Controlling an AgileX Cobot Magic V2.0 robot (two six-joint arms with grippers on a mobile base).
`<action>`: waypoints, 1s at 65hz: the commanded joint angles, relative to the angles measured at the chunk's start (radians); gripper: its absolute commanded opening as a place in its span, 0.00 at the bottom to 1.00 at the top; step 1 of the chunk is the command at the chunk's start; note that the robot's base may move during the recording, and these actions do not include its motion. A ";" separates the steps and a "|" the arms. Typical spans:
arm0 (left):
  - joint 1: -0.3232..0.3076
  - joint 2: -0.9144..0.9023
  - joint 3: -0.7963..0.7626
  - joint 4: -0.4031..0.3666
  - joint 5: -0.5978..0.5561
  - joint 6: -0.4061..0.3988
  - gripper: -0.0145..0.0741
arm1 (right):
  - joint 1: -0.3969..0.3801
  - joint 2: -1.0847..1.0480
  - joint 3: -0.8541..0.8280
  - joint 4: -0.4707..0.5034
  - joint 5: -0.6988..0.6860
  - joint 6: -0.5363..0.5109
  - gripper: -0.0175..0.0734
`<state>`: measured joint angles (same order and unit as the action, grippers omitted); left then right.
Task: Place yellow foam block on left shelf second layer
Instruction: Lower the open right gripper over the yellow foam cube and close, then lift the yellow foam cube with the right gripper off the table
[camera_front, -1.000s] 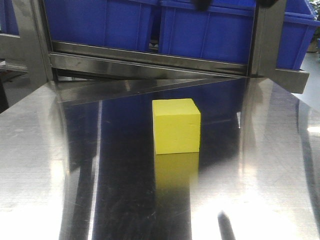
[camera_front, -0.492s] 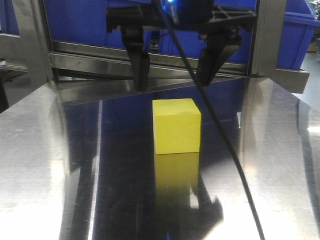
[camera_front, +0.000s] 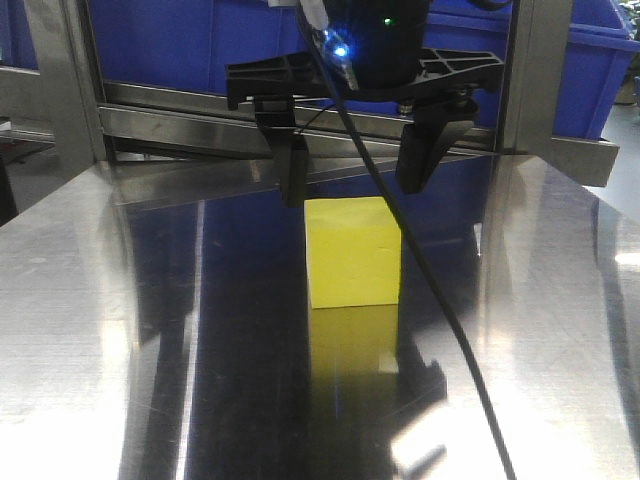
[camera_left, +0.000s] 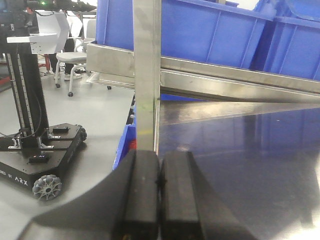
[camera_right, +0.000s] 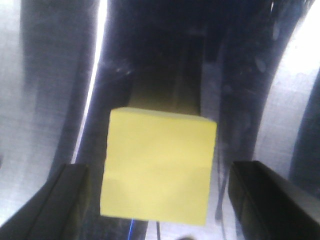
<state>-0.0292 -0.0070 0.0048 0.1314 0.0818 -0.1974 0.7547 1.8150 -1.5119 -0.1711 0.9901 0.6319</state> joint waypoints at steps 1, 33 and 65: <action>-0.005 0.008 0.026 -0.002 -0.082 -0.004 0.32 | -0.005 -0.038 -0.033 -0.030 -0.043 0.001 0.89; -0.005 0.008 0.026 -0.002 -0.082 -0.004 0.32 | -0.018 0.048 -0.006 -0.028 -0.070 0.001 0.89; -0.005 0.008 0.026 -0.002 -0.082 -0.004 0.32 | -0.069 -0.024 0.023 -0.036 -0.094 -0.010 0.47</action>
<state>-0.0292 -0.0070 0.0048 0.1314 0.0818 -0.1974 0.7125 1.8978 -1.4724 -0.1758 0.9306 0.6323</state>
